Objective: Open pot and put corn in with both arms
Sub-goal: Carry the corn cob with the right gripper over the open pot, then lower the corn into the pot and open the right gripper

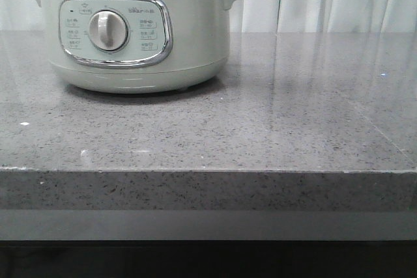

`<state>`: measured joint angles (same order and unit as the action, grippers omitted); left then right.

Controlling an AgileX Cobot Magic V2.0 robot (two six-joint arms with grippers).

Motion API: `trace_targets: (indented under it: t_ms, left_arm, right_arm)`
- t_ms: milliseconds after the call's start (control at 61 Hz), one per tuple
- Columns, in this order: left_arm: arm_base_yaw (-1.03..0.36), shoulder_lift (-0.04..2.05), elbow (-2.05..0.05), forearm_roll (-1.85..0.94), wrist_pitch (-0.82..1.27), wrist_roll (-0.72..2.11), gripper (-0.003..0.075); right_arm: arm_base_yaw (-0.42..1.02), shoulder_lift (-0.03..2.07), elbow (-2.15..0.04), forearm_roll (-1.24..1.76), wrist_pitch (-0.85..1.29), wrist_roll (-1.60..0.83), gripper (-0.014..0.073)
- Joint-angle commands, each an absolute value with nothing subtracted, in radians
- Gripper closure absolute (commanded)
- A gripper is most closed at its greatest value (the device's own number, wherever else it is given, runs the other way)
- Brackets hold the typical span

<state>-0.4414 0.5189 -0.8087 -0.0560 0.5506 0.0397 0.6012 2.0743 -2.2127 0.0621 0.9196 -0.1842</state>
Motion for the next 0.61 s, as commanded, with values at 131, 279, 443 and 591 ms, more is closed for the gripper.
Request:
trace_targets:
  t_ms: [131, 279, 443, 591]
  left_arm:
    - [-0.441, 0.518, -0.849, -0.063, 0.404, 0.039, 0.0480]
    - [-0.441, 0.518, -0.849, -0.063, 0.404, 0.039, 0.0480]
    - [-0.441, 0.518, -0.849, -0.063, 0.404, 0.039, 0.0480]
    - [-0.441, 0.518, -0.849, -0.063, 0.404, 0.039, 0.0480]
  right_arm:
    - [0.600, 2.065, -2.265, 0.008, 0.860, -0.197, 0.0244]
    - [0.600, 2.070, -2.265, 0.008, 0.875, -0.197, 0.0221]
    - [0.600, 2.069, -2.265, 0.008, 0.883, -0.197, 0.0074]
    - [0.600, 2.059, -2.265, 0.008, 0.898, -0.197, 0.0052]
